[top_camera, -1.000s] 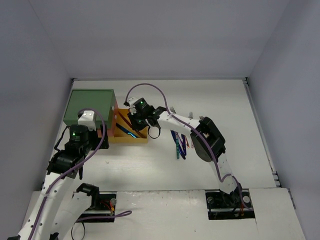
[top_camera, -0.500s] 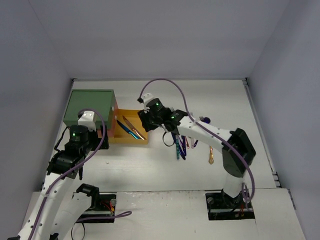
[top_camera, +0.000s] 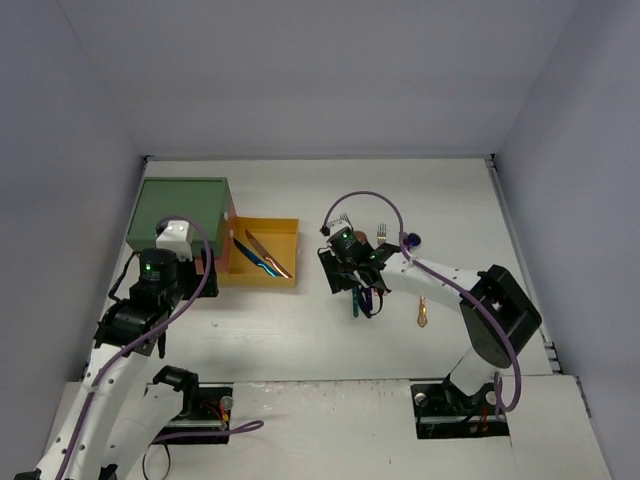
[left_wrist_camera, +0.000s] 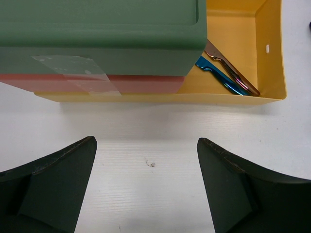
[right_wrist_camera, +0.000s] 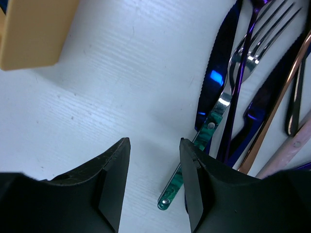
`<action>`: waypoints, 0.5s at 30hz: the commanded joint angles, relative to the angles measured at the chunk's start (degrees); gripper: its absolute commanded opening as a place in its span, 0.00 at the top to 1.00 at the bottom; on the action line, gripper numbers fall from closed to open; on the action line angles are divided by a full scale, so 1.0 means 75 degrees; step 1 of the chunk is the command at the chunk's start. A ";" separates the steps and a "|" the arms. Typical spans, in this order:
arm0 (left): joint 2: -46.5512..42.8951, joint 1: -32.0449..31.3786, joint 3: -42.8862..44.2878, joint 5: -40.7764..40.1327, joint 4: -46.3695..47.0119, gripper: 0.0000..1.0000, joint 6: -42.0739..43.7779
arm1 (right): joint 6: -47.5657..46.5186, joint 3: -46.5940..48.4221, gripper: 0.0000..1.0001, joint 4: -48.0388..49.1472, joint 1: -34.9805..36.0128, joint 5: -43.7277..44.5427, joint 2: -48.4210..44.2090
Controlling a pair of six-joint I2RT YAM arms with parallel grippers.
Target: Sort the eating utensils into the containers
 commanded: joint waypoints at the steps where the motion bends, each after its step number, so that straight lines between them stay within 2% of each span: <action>1: 0.0097 -0.0026 0.0125 0.0051 0.0398 0.18 -0.0090 | 0.0437 -0.0092 0.58 0.0230 0.0062 -0.0345 -0.0143; 15: 0.0103 -0.0026 0.0113 0.0051 0.0404 0.18 -0.0102 | 0.0697 -0.0687 0.58 0.0210 -0.0410 -0.0114 -0.0012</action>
